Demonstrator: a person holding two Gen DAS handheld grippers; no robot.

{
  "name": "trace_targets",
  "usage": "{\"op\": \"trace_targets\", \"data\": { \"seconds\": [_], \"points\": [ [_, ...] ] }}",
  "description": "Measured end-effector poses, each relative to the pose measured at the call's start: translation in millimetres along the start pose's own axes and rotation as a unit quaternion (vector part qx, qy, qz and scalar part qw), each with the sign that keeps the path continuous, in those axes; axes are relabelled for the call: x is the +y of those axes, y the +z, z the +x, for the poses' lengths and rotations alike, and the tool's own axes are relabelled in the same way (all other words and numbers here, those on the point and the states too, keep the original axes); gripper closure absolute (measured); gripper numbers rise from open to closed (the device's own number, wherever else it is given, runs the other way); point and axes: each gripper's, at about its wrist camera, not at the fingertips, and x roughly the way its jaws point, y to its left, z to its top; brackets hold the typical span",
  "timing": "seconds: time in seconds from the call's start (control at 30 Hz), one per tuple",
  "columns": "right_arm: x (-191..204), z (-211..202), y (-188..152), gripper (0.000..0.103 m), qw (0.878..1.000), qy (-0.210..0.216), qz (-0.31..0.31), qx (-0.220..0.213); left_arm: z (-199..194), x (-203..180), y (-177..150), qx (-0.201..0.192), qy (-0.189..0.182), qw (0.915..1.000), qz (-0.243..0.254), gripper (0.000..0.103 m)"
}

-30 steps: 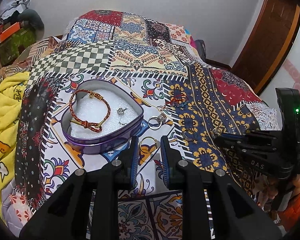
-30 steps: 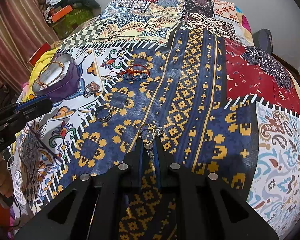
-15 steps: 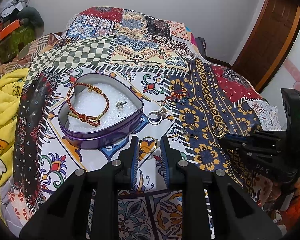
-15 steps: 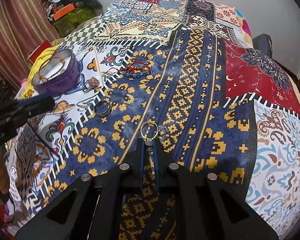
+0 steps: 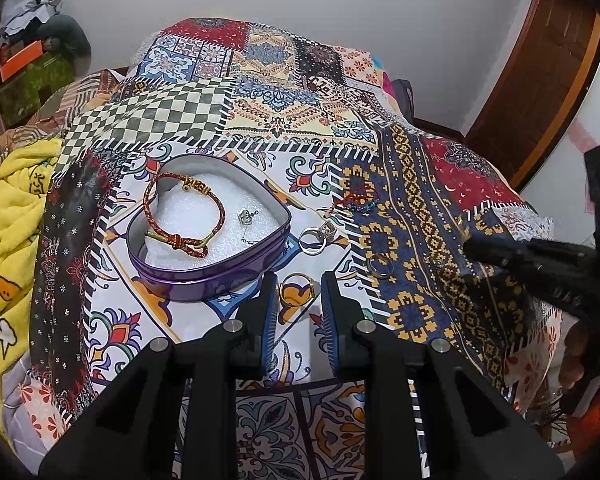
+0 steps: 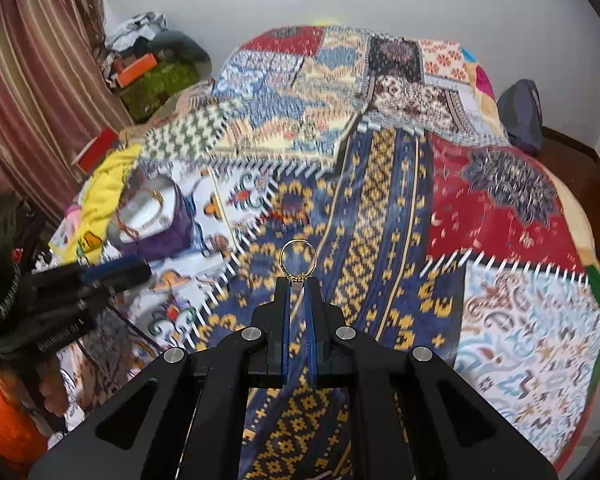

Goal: Organize jewelry
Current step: 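Carry the gold earring toward the heart tin with the right gripper, then lower the earring into the tin and open the right gripper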

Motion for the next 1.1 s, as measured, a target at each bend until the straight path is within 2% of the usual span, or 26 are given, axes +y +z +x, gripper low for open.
{"op": "trace_targets", "data": {
  "seconds": [0.27,0.6,0.87,1.1],
  "points": [
    [13.4,-10.6,14.8,0.097,1.0,0.019,-0.006,-0.024,-6.5,1.7,-0.8,-0.006,0.0,1.0,-0.001,0.083],
    [58.1,5.0,31.9,0.097,0.997,0.059,-0.037,-0.032,-24.1,16.6,4.7,-0.028,0.013,0.9995,-0.007,0.083],
    [89.5,37.4,43.3,0.097,0.994,0.086,-0.07,-0.014,-41.6,34.3,20.5,-0.062,0.034,0.9975,-0.006,0.083],
    [106.4,70.5,47.8,0.097,0.991,0.093,-0.1,0.014,-35.1,53.2,32.6,-0.065,0.031,0.9973,-0.016,0.083]
  ]
}}
